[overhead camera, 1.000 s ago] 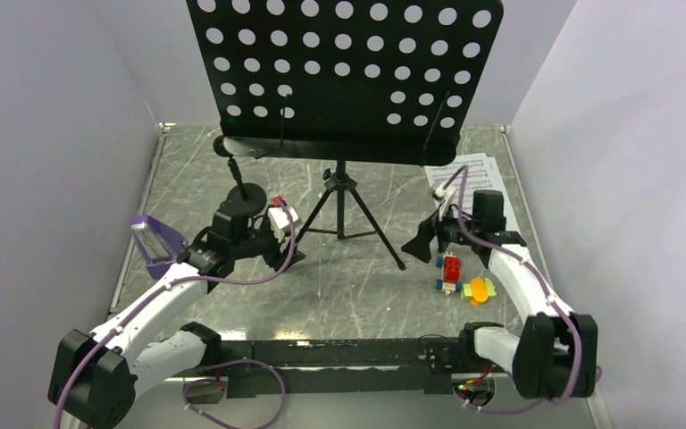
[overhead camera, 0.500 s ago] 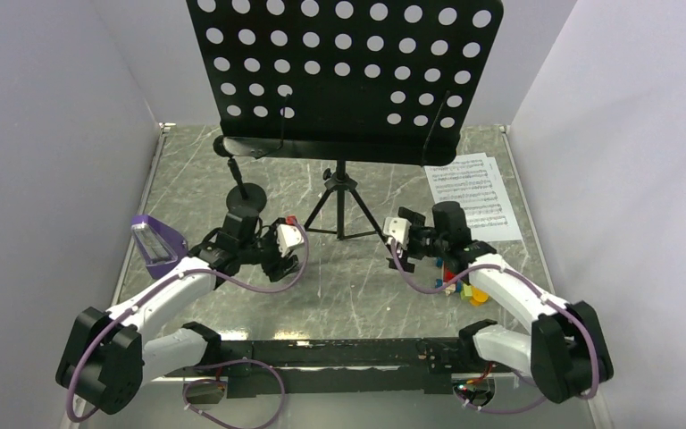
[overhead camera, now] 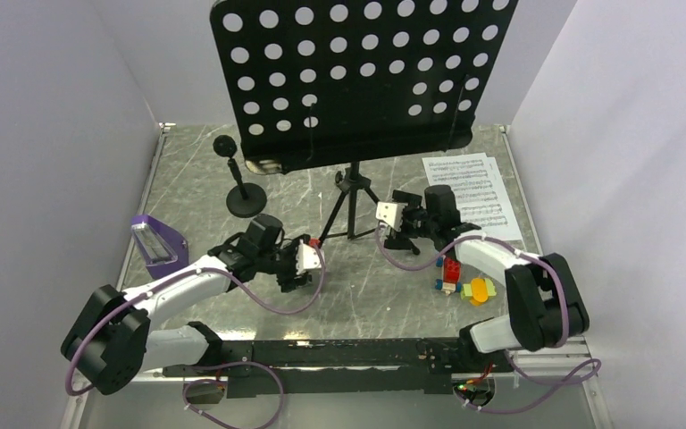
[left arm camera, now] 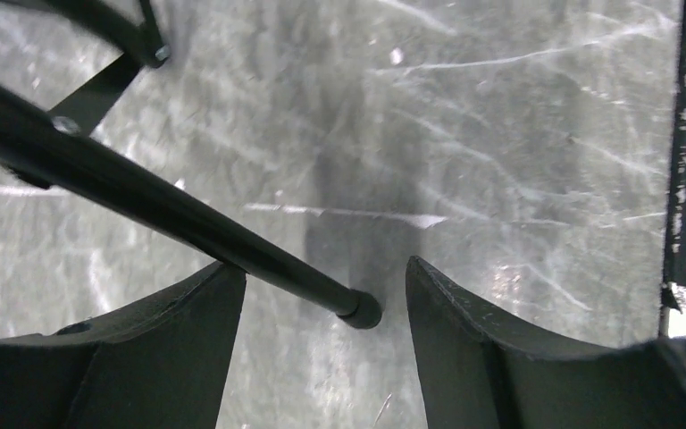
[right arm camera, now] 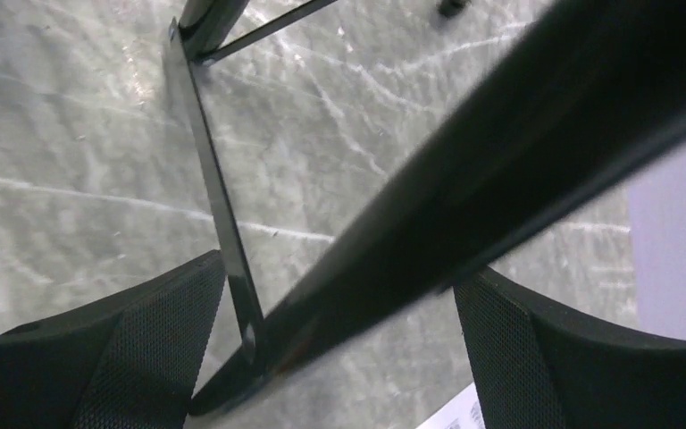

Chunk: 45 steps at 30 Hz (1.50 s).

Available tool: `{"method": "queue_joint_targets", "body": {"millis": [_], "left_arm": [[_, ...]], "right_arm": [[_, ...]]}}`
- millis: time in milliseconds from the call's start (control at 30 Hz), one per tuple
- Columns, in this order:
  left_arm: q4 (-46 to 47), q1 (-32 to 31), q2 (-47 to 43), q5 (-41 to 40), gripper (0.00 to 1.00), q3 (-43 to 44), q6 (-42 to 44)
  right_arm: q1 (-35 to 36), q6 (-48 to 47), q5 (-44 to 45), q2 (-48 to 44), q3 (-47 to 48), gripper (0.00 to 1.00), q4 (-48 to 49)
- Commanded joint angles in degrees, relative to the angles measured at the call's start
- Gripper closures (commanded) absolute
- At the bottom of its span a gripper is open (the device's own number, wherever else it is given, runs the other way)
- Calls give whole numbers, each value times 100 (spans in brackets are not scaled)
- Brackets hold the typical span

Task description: Pack up the instrument practice props

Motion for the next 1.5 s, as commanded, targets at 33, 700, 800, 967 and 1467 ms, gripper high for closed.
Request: {"method": "queue_joint_targets", "body": {"millis": [33, 700, 800, 967, 1467], "left_arm": [[167, -624, 246, 524, 30, 108, 346], [-69, -311, -945, -389, 25, 635, 39], [1335, -159, -1649, -1120, 23, 312, 17], [3112, -15, -1237, -1376, 19, 262, 890], [4538, 206, 668, -746, 27, 1302, 3132]], "right_arm": [[-163, -623, 46, 682, 706, 3, 793], [-453, -1134, 5, 984, 1147, 0, 693], [-481, -977, 8, 91, 737, 0, 485], [-481, -440, 30, -805, 611, 0, -99], [-463, 757, -162, -703, 1095, 0, -457]]}}
